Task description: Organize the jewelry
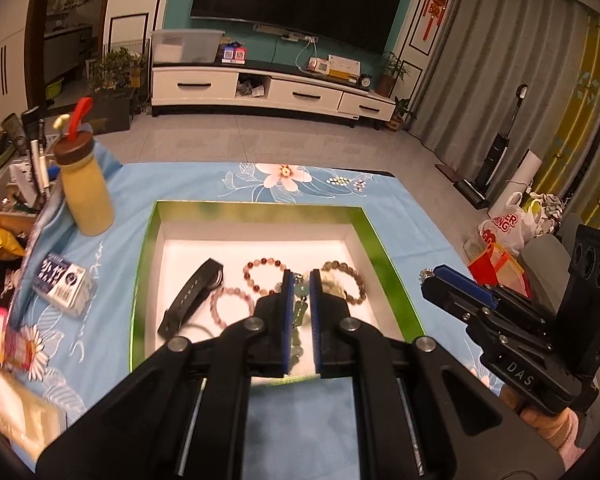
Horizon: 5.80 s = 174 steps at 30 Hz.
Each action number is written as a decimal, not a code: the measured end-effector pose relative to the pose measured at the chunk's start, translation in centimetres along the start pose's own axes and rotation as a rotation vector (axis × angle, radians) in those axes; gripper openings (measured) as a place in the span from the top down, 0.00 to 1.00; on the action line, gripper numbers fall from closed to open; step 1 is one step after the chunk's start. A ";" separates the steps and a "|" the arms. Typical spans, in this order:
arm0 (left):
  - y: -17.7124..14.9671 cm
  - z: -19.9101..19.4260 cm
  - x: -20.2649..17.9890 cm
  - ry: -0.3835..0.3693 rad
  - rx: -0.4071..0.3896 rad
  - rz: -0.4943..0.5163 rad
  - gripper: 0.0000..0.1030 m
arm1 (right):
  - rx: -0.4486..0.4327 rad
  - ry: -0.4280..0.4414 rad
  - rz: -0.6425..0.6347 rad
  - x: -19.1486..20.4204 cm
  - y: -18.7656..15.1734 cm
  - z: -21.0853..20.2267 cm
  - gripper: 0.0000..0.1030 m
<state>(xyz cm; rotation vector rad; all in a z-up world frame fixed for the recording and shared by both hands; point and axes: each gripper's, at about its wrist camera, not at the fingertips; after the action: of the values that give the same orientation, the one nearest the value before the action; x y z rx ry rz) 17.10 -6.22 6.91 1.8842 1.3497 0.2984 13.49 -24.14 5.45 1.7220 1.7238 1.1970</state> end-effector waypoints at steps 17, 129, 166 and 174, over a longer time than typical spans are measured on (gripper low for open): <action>4.3 11.8 3.2 0.134 0.154 -0.029 0.93 | 0.157 -0.071 0.075 -4.0 2.9 9.7 0.80; 7.4 -5.6 -1.0 0.398 0.230 -0.057 0.02 | 0.388 -0.326 -0.008 3.8 9.3 -0.6 0.01; 6.9 -4.9 -0.5 0.422 0.232 -0.061 0.02 | 0.385 -0.325 0.014 3.2 9.5 -0.7 0.01; 6.8 -4.9 -0.5 0.422 0.234 -0.064 0.02 | 0.386 -0.324 0.015 3.2 9.5 -0.7 0.01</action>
<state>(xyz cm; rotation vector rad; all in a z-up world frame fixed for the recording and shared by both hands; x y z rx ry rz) 18.79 -5.32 15.10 2.0384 1.7871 0.5496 18.00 -22.63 14.27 2.0160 1.8185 0.5664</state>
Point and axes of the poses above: each gripper's, at about its wrist camera, not at the fingertips, and z roughly the way its jaws point, x to its left, y to its top, and after that the axes turned 1 degree about x, right-handed
